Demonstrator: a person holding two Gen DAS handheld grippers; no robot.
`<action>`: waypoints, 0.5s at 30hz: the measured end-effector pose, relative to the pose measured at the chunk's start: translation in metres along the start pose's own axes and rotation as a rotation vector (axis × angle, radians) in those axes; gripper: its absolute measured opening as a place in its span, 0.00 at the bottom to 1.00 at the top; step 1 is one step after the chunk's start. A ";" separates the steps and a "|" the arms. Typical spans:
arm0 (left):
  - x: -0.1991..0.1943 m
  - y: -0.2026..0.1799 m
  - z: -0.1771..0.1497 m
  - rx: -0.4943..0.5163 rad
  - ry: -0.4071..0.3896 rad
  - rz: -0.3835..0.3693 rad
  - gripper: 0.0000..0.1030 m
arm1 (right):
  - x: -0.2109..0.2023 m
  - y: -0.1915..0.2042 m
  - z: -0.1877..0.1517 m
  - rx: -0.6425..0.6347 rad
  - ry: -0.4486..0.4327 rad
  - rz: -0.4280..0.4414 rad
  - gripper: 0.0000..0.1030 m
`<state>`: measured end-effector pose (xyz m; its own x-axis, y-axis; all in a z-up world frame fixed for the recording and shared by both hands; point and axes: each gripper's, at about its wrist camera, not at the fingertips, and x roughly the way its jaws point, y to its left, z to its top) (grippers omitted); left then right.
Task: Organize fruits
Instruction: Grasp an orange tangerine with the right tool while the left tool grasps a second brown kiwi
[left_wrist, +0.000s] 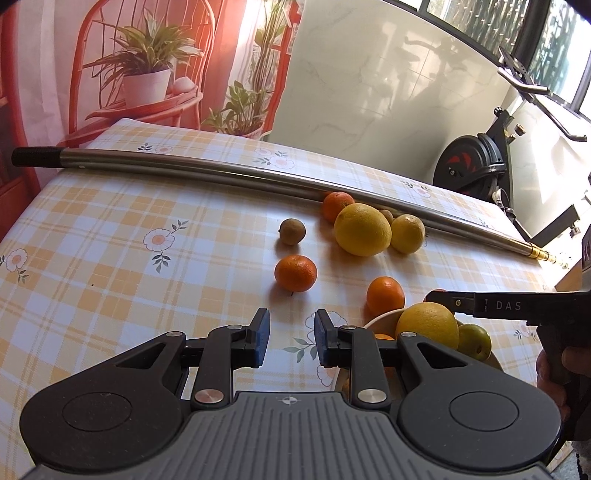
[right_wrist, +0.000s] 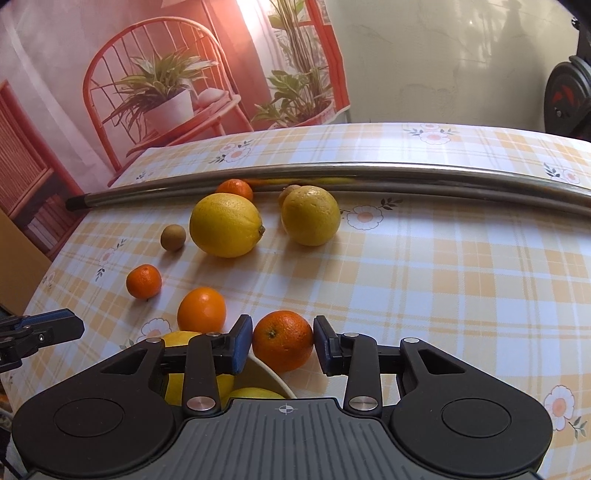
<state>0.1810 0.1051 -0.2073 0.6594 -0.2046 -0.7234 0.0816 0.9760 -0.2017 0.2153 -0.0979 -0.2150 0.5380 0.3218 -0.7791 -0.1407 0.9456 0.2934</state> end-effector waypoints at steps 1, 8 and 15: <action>0.001 0.000 0.000 -0.003 0.002 0.001 0.27 | -0.001 -0.001 -0.001 0.006 -0.005 -0.001 0.32; 0.007 -0.001 0.005 -0.025 0.011 -0.005 0.27 | -0.017 -0.005 -0.009 0.025 -0.076 -0.014 0.32; 0.012 -0.009 0.017 -0.013 -0.001 -0.020 0.27 | -0.038 -0.007 -0.019 0.001 -0.161 -0.052 0.32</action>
<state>0.2009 0.0951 -0.2032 0.6588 -0.2242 -0.7181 0.0850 0.9706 -0.2251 0.1799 -0.1159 -0.1976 0.6710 0.2601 -0.6943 -0.1082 0.9608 0.2553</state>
